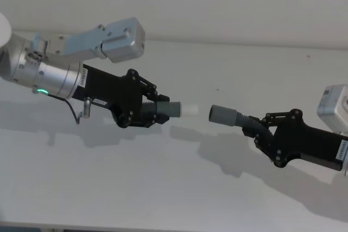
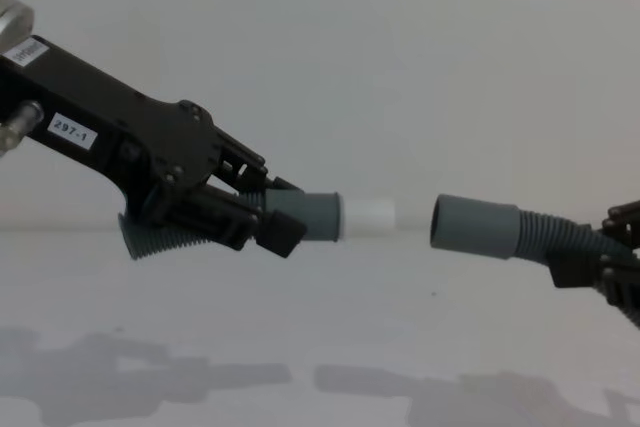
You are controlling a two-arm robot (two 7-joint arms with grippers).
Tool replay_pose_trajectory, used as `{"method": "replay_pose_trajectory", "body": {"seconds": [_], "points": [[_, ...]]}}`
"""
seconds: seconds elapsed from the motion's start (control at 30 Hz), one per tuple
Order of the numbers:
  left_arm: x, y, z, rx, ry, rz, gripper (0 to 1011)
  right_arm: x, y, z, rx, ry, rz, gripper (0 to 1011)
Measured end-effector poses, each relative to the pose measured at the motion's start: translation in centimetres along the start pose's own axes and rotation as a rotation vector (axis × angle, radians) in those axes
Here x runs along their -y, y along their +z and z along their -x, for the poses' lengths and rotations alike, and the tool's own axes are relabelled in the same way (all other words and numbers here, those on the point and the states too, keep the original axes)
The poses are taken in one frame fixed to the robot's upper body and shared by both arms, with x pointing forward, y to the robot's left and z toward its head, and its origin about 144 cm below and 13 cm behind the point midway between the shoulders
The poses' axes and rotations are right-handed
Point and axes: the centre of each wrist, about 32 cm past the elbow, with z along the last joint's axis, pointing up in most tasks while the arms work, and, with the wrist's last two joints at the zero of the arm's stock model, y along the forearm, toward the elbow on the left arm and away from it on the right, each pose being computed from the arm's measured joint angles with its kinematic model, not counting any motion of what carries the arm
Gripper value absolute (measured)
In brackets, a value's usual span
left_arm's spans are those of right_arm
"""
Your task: Use both hands to pick up one end of the pipe from the table, align the ends, and insert them.
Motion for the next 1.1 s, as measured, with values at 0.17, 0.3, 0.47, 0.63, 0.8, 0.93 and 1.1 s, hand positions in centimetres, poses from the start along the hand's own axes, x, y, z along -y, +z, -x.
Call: {"method": "replay_pose_trajectory", "body": {"seconds": [0.17,0.3,0.47,0.63,0.8,0.93,1.1], "points": [[0.09,0.0,-0.09,-0.001,-0.002,-0.004,360,-0.08,0.02,-0.03,0.003,0.005,0.0,175],[0.19,0.01,-0.18,-0.001,-0.003,-0.005,360,-0.16,0.05,-0.07,0.009,0.011,-0.001,175],[0.3,0.0,-0.26,-0.003,-0.004,-0.003,360,-0.26,0.08,-0.11,0.018,0.021,0.002,175],[0.41,-0.01,-0.32,-0.006,-0.007,0.002,360,-0.33,0.12,-0.19,0.025,0.025,0.003,175],[0.54,-0.01,-0.39,-0.009,-0.011,0.007,360,-0.4,0.13,-0.25,0.028,0.028,0.005,175],[0.62,0.0,-0.43,-0.01,-0.014,0.009,360,-0.45,0.14,-0.29,0.03,0.028,0.006,175],[0.74,0.0,-0.48,-0.012,-0.018,0.011,360,-0.52,0.15,-0.33,0.03,0.026,0.007,175]]}}
